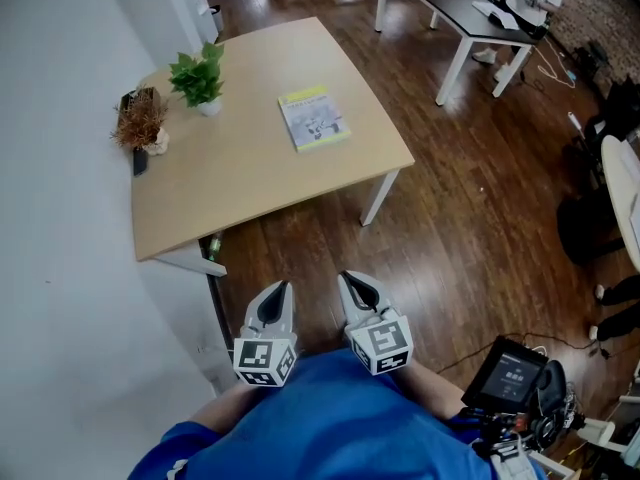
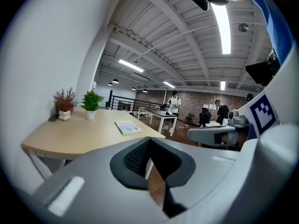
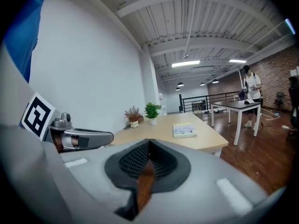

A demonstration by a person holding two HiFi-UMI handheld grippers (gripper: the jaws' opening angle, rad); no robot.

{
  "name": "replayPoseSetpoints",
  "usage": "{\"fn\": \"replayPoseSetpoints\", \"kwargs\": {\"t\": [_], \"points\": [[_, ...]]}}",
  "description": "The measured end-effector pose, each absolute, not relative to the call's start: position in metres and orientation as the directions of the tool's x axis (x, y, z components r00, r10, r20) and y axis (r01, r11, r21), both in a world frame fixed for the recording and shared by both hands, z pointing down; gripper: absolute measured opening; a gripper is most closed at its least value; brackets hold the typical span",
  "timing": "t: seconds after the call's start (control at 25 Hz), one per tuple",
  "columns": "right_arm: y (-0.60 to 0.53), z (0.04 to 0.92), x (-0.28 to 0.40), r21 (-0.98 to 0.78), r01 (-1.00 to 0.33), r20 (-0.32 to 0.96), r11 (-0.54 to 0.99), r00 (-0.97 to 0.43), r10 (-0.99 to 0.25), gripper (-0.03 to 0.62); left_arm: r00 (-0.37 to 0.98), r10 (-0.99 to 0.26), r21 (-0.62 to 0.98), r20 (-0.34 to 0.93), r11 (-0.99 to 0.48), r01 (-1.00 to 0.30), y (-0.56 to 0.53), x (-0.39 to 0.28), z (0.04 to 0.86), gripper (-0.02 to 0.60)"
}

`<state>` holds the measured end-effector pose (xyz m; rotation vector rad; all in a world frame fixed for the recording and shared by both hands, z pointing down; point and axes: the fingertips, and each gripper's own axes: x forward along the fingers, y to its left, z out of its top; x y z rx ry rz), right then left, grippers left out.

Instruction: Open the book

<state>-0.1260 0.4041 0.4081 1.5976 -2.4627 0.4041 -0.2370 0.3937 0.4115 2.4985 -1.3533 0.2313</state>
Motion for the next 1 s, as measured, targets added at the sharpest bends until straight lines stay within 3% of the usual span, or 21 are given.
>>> {"fn": "replayPoseSetpoints", "kwargs": {"t": [0.52, 1.0], "points": [[0.332, 0.411, -0.022, -0.142, -0.893, 0.291, 0.426, -0.45, -0.844, 0.003, 0.498, -0.826, 0.157, 0.264, -0.473, -0.867, 0.316, -0.133, 0.404, 0.006], [0.281, 0.427, -0.001, -0.18, -0.891, 0.319, 0.416, -0.454, -0.832, 0.003, 0.489, -0.819, 0.16, 0.3, -0.462, -0.872, 0.261, -0.113, 0.417, 0.006]]}}
